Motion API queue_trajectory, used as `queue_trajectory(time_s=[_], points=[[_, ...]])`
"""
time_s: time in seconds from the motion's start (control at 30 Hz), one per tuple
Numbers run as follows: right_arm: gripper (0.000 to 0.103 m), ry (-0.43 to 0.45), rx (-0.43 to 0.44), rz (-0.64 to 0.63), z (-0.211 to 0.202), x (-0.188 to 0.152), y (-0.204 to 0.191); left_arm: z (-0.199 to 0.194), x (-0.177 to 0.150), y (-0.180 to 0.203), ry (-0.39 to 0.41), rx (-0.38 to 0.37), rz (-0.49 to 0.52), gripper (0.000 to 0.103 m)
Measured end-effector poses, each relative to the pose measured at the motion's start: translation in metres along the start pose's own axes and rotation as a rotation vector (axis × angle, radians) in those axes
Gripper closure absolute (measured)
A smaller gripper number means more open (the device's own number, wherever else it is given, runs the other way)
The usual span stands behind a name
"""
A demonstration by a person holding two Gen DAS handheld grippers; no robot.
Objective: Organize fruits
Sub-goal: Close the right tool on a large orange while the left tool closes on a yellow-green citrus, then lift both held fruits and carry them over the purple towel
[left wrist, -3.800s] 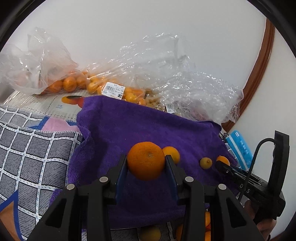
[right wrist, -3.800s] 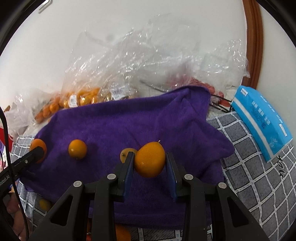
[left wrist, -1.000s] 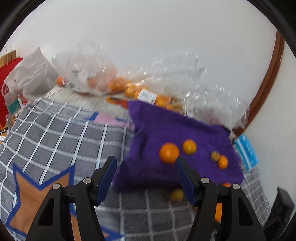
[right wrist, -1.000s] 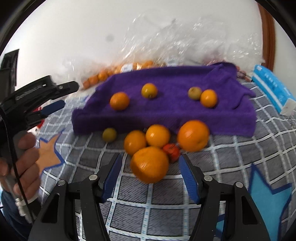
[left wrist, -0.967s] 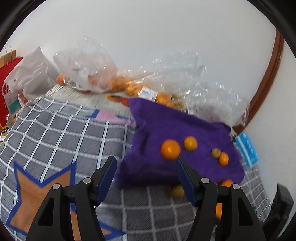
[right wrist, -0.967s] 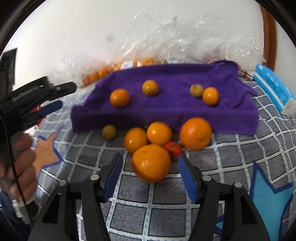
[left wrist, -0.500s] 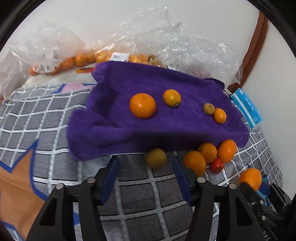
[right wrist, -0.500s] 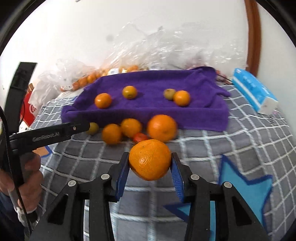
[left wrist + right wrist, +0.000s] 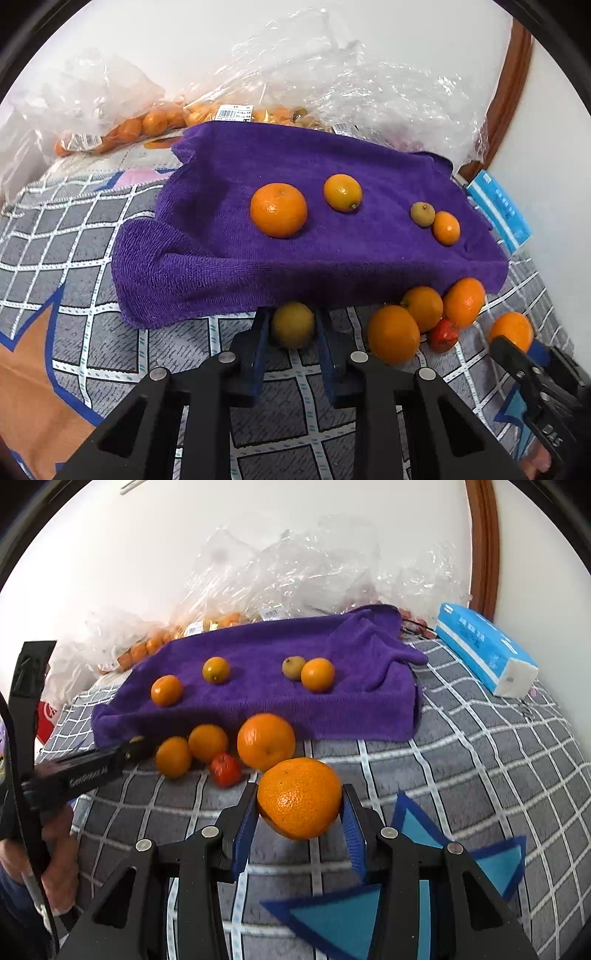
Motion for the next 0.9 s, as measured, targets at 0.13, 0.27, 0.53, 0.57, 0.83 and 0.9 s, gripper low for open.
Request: queue_trajectory(time_s=[0.13,0.27,0.53,0.57,0.83,0.9], points=[[0.059,-0.011,-0.004,0.011,0.007,0.002,0.0,-0.001,0.0,-0.009,0.007,-0.059,-0.041,0.08],[0.059,-0.029,0.004,0.042,0.011,0.002,0.004,0.0,-0.001,-0.009,0.011,-0.072,-0.053,0.08],[0.059,-0.017,-0.023,0.028,0.007,0.0,0.001,-0.001,0.002,-0.01,0.009,-0.067,-0.06,0.08],[0.06,-0.017,-0.027,0.018,0.007,0.0,0.0,-0.001,0.002,-0.011,0.01,-0.069,-0.061,0.08],[0.059,-0.029,-0.019,-0.017,0.008,0.0,-0.006,-0.008,0.003,-0.017,0.047,-0.092,-0.086,0.08],[0.059,-0.028,-0.017,-0.015,0.008,0.0,-0.005,-0.01,0.003,-0.018,0.056,-0.092,-0.088,0.08]])
Point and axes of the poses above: each gripper's, at about its wrist camera, not at the fingertips, and z roughly the way its jaws point, y to its right, x to its top, the point moved 2 cm from there along z, roughly the way its jaws point, and after that the axes turned 8 degrees about -y, right-handed, at the moved point
